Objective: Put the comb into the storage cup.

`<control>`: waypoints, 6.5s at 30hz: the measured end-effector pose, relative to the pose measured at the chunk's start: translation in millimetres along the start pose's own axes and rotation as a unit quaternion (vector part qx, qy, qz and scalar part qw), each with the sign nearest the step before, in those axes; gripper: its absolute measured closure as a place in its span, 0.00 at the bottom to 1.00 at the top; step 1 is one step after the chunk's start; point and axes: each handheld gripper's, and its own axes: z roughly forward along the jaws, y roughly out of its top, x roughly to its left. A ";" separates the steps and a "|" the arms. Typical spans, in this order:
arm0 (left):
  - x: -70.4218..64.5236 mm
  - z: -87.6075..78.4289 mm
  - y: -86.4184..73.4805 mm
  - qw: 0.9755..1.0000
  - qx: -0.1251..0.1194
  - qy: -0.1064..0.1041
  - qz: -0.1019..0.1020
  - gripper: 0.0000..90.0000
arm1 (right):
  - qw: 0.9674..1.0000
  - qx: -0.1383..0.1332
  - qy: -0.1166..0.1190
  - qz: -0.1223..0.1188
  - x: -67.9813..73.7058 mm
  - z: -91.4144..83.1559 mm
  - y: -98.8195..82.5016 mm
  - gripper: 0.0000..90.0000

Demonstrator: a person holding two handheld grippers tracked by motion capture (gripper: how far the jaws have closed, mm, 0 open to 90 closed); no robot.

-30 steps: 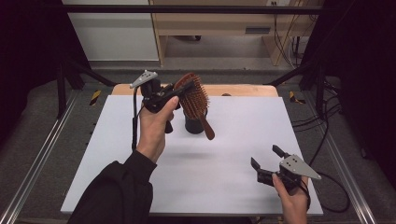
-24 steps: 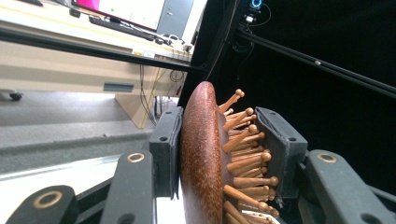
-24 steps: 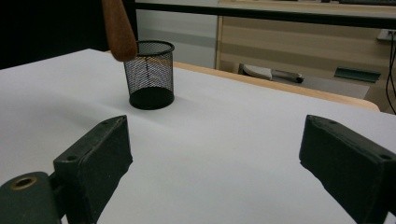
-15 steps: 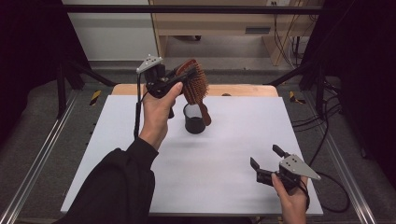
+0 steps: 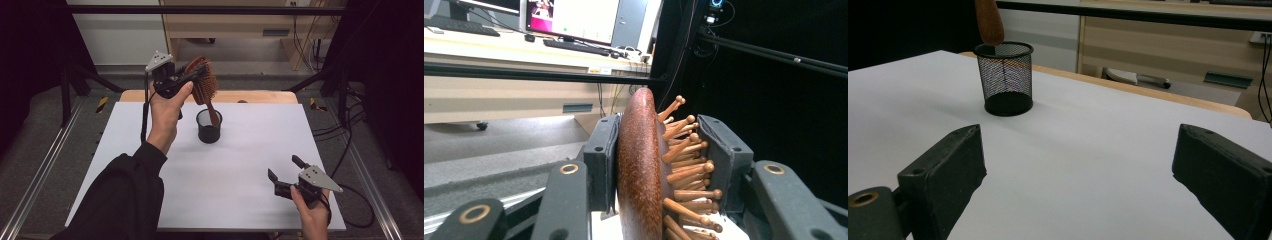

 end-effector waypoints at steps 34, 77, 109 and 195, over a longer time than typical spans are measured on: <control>24.9 22.5 -22.1 1.000 -0.002 0.015 -0.009 0.60 | 1.000 0.005 0.001 0.005 -0.4 1.2 -1.0 0.07; 40.2 47.9 -73.7 0.999 0.037 0.013 -0.023 0.60 | 1.000 0.009 0.001 0.007 -1.3 2.4 -1.9 0.07; 48.6 48.1 -84.5 0.998 0.039 0.015 -0.041 0.59 | 1.000 0.011 0.004 0.007 -0.1 3.2 -2.3 0.07; 84.0 42.9 -95.9 0.996 0.053 0.061 -0.036 0.43 | 1.000 0.022 0.012 0.006 1.3 6.2 -4.1 0.06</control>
